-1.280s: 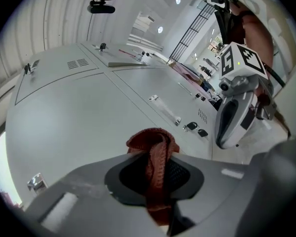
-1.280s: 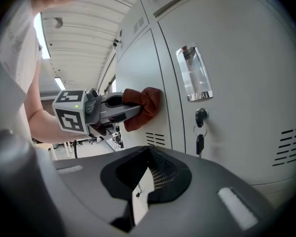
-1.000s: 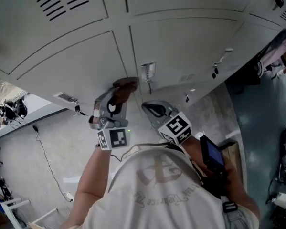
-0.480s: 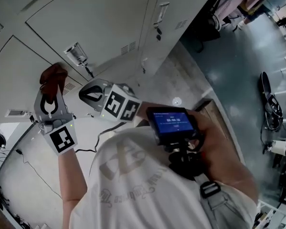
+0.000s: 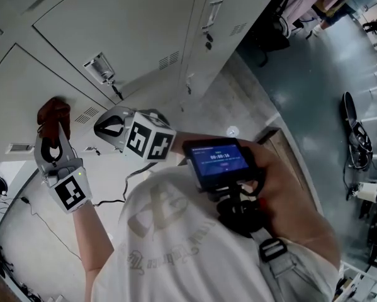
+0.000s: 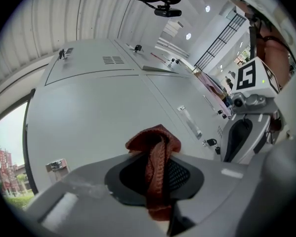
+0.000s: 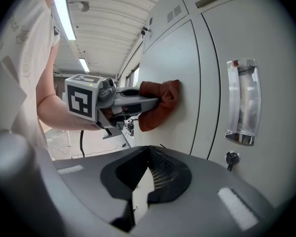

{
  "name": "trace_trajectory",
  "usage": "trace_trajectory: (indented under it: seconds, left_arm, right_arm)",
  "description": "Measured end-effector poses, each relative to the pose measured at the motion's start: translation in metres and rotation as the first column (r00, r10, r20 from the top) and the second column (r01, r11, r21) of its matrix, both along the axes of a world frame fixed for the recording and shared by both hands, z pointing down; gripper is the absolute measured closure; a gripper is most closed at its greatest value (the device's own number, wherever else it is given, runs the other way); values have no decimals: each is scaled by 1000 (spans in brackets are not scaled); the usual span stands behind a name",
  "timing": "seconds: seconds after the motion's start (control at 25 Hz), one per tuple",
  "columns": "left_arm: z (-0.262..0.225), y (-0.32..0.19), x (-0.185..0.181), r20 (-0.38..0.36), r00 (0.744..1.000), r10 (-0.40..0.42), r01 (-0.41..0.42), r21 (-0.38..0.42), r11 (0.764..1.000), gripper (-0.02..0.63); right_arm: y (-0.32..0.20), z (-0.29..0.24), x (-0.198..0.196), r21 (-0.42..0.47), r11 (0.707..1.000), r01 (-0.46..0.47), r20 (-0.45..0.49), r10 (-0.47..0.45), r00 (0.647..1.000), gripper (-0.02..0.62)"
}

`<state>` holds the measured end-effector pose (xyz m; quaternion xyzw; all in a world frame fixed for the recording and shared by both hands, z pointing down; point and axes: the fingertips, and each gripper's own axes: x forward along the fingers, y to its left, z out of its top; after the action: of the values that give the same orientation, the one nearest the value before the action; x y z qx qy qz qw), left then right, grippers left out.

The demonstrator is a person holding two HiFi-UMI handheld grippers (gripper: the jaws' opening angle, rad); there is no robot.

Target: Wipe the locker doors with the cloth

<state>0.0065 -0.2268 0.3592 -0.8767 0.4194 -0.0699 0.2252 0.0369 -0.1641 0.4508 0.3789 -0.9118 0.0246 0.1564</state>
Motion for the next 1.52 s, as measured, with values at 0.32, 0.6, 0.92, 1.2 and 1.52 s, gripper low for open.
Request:
trace_trajectory:
  seconds: [0.32,0.6,0.92,1.2,1.52]
  left_arm:
    - [12,-11,-42,117,992,-48,43,43,998,537]
    - [14,-18,-68,98,991,-95,92,30,995,537]
    - [6,-24,-105,104,976,-190,182,82,980,537]
    - [2,-23,-136,-96,966,-240,241,-1,971,537]
    - [-3,-18,-132,-347,923,-166,142,-95,985,535]
  right_arm:
    - [-2,4,-13,-5,1000,25,-13,-25,1000,588]
    - [-2,7,-24,-13,999,50,-20,-50,999,588]
    - [0,11,-30,-33,997,63,-11,-63,998,588]
    - [1,15,-45,-33,994,105,5,-105,994,588]
    - [7,20,-31,-44,996,73,5,-73,997,588]
